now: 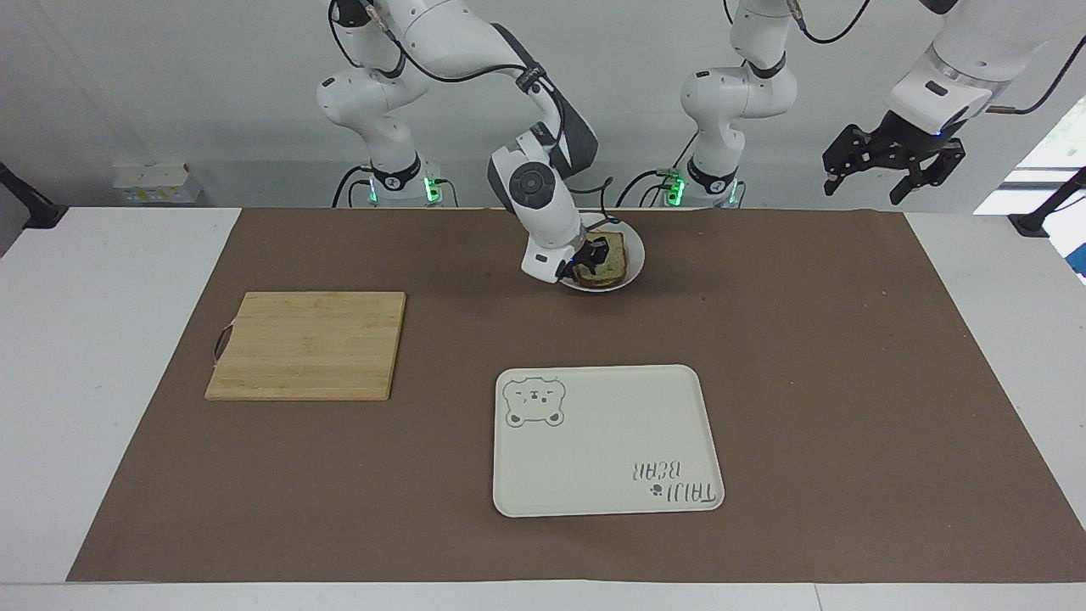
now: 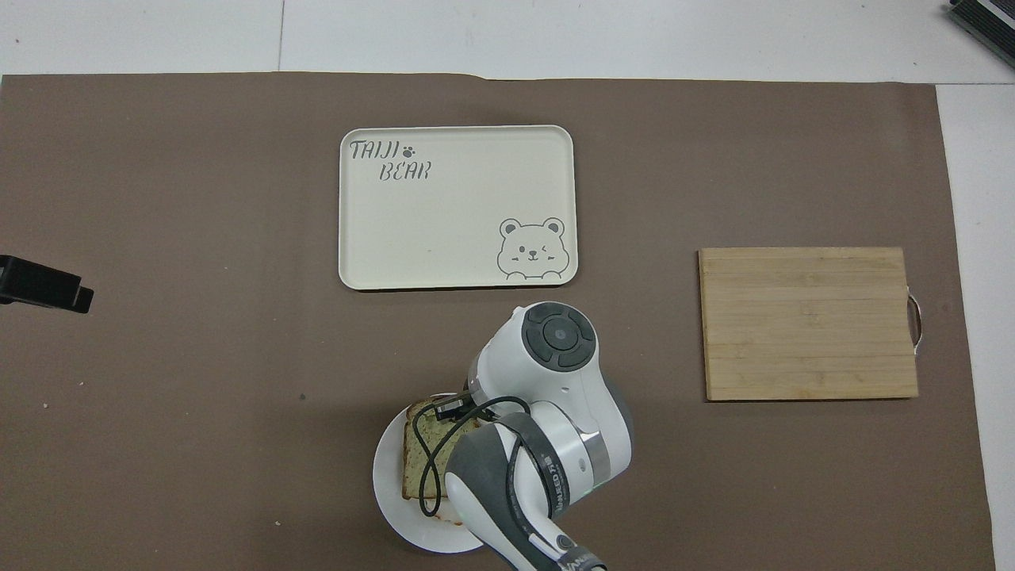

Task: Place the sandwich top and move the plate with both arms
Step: 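Lower the bread onto the egg and open the right gripper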

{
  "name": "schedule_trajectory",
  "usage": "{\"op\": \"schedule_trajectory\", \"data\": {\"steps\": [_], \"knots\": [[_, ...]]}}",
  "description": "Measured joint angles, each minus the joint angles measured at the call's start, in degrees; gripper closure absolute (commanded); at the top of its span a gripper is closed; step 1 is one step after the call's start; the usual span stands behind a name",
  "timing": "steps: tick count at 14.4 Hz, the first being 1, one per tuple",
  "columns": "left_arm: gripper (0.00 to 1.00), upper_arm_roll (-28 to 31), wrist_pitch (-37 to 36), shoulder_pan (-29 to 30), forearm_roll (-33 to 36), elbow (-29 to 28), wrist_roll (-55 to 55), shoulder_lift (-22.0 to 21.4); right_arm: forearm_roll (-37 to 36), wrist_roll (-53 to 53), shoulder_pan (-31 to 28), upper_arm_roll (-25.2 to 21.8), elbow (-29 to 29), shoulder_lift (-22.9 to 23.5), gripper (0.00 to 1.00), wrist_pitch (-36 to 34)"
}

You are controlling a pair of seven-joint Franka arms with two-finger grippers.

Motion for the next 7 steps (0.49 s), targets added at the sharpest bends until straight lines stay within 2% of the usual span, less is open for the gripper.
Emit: {"op": "schedule_trajectory", "data": {"steps": [5,7], "knots": [[0.00,-0.02,-0.06,0.00,0.00,-0.17,0.00,-0.15,-15.44,8.84,2.02,0.10,3.16,-0.48,0.00,0.22],[0.00,0.00,-0.07,0.00,0.00,-0.89,0.00,-0.53,-18.80,9.56,1.97,-0.13,3.92,-1.56,0.00,0.22]]}}
